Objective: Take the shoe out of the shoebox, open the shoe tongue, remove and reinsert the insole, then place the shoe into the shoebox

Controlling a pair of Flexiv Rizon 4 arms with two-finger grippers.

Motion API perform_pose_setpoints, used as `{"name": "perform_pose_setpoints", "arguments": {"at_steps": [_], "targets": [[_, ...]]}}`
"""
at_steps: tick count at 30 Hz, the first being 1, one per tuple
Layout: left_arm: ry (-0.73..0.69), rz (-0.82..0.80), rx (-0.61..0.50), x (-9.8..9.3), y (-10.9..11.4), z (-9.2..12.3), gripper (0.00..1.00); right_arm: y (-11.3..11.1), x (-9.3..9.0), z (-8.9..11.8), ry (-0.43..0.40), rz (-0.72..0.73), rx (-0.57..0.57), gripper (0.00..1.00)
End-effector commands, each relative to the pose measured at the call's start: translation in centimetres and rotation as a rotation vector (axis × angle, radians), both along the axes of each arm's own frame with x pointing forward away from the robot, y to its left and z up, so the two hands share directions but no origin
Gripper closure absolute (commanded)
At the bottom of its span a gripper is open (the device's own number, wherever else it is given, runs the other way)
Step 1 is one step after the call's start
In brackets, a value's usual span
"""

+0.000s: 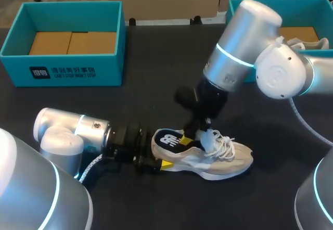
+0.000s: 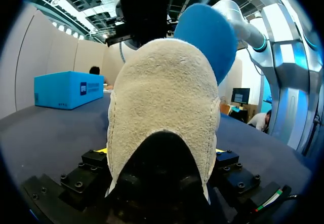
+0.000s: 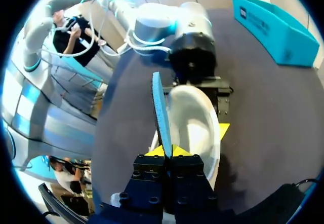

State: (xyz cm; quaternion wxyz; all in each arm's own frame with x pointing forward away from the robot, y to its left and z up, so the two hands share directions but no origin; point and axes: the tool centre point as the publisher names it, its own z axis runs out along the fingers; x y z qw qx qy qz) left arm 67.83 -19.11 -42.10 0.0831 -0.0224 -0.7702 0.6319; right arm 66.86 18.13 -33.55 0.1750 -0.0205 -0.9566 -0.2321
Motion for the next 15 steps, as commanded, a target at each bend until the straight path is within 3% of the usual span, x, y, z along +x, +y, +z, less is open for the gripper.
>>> {"name": "perform_pose_setpoints", "arguments": {"at_steps": [1,12,14,15], "targets": [[0.0,0.001,0.001,0.1,-0.1,-0.4,1.0,0.9,0.0,0.8,0.003,0.047,0.005,1.0],[0.0,0.001,0.001,0.1,-0.1,-0.4,1.0,3.5,0.4,0.2,0.033,0.129,0.0,0.99],[0.0,0.001,0.001,0.1,-0.1,-0.4,1.0,3.6,0.5,0.1,0.036,0.13,0.002,0.86],[0.0,0.001,0.001,0.1,-0.1,-0.4,1.0,3.5,0.6,0.1,0.039,0.131,0.009,0.75]]}}
